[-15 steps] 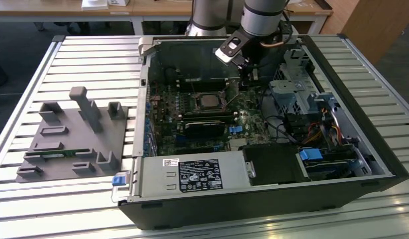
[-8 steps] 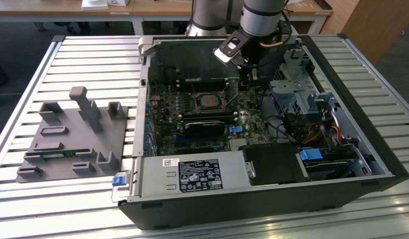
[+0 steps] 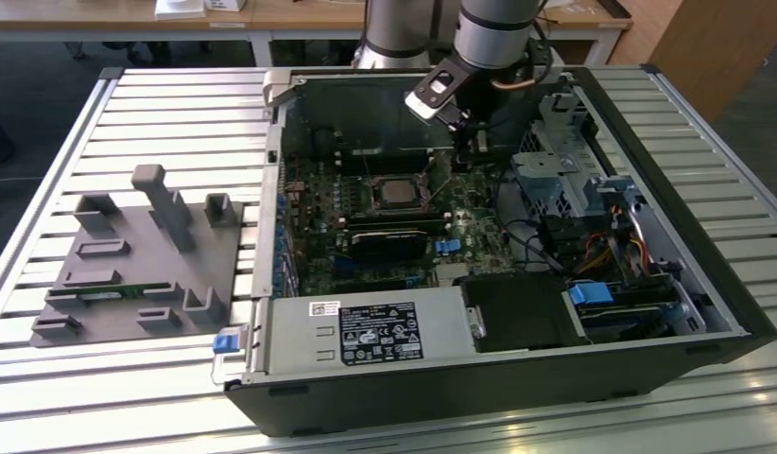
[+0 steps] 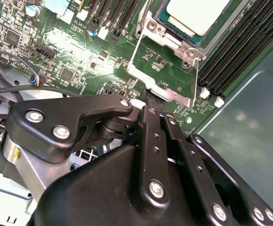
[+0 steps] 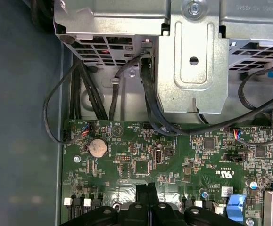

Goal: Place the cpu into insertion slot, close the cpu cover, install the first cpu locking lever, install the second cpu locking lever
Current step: 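Close the cpu cover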

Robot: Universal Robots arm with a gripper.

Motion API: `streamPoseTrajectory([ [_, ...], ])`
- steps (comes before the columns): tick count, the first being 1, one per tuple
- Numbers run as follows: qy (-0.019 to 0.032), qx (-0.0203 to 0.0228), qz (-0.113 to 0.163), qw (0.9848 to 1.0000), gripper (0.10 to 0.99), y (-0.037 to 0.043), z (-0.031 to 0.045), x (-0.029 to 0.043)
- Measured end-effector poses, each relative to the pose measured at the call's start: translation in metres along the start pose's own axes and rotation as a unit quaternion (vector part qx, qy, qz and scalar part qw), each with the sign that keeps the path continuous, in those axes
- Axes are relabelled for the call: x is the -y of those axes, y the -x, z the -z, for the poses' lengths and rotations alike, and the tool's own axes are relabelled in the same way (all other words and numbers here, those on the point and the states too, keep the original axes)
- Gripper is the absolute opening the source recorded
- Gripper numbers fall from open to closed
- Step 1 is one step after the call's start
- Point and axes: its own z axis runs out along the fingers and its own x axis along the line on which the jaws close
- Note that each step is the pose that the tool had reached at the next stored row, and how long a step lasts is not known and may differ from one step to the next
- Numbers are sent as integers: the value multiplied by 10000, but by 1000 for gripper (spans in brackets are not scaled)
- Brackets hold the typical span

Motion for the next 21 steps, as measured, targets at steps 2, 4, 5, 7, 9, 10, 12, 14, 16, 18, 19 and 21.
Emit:
streamPoseTrajectory([
  [2, 0, 0, 0, 10000, 106, 0, 0, 5],
  [4, 0, 0, 0, 10000, 106, 0, 0, 10],
  [5, 0, 0, 0, 10000, 106, 0, 0, 13],
  [7, 0, 0, 0, 10000, 106, 0, 0, 18],
  [9, 0, 0, 0, 10000, 106, 0, 0, 22],
  [10, 0, 0, 0, 10000, 106, 0, 0, 24],
  [12, 0, 0, 0, 10000, 106, 0, 0, 28],
  [14, 0, 0, 0, 10000, 106, 0, 0, 33],
  [16, 0, 0, 0, 10000, 106, -1, 0, 39],
  [18, 0, 0, 0, 10000, 106, -1, 0, 45],
  [19, 0, 0, 0, 10000, 106, 0, 0, 47],
  [21, 0, 0, 0, 10000, 106, -1, 0, 53],
])
